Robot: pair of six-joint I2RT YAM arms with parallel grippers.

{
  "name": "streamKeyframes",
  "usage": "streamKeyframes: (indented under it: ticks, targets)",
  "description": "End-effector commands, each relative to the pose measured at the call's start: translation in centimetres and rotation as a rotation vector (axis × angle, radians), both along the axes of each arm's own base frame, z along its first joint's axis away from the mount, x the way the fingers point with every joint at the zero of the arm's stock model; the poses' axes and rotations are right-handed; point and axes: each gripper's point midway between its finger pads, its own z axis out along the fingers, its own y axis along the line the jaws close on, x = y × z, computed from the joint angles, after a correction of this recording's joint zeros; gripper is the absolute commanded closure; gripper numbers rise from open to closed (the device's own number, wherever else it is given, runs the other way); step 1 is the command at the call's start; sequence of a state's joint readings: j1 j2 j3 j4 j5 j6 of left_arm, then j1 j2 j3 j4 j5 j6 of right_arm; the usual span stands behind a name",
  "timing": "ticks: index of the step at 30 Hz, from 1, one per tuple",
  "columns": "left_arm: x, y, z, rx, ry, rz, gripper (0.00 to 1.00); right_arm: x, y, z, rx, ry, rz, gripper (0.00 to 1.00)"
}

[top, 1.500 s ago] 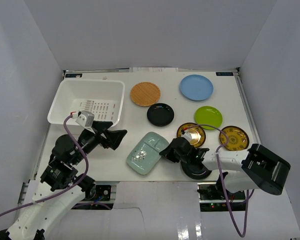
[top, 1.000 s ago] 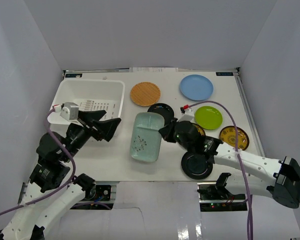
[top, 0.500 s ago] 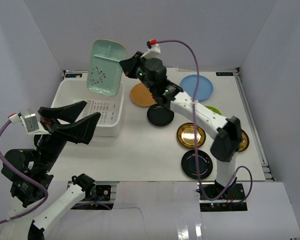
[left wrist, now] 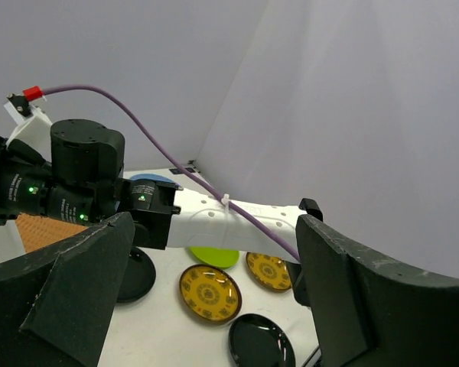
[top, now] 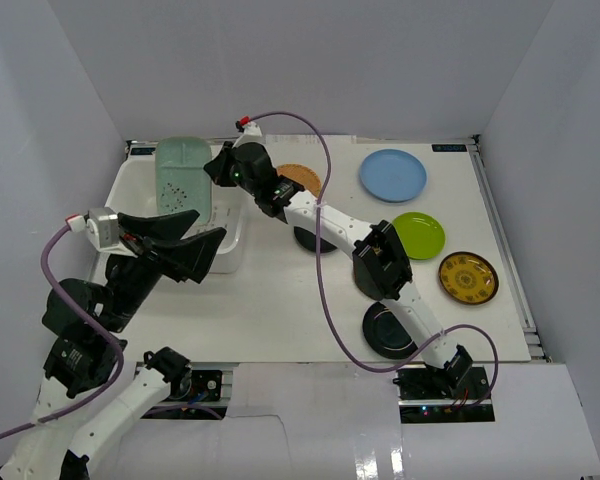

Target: Place the plates into the plastic bin on the countertop

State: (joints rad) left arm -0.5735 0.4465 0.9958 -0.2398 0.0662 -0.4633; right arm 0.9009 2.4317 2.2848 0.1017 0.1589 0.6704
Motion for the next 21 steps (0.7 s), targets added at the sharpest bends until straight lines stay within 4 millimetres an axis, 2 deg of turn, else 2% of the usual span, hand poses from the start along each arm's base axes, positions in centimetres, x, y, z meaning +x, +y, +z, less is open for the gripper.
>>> streamKeyframes:
  ticks: [1,8,11,15,17,18,21]
  targets:
    - [1.0,-1.0,-1.5,0.017,0.05,-0.016,0.02,-2.1,1.0,9.9,0.243,-0.116,0.054,0.92]
    - [1.8,-1.1,-2.8,0.029,0.081,0.004,0.02,-3.2,2.5,2.4,0.097,-0.024,0.05,0.92]
    - [2.2,-1.2,-3.4,0.036,0.094,0.008,0.02,-3.7,2.5,-0.8,0.009,-0.015,0.012,0.92]
    - [2.4,-1.3,-3.9,0.043,0.105,0.01,0.02,-4.0,2.7,-3.4,-0.084,-0.044,-0.029,0.92]
    - [2.4,-1.3,-3.8,0.04,0.103,0.013,0.02,-4.0,2.6,-3.9,-0.121,-0.07,-0.042,0.89]
    - [2.5,-1.2,-3.9,0.041,0.106,0.016,0.02,-3.8,2.4,-4.1,-0.134,-0.076,-0.065,0.87]
    - [2.6,-1.1,-3.8,0.041,0.103,0.027,0.02,-3.9,2.3,-4.6,-0.17,-0.104,-0.082,0.7]
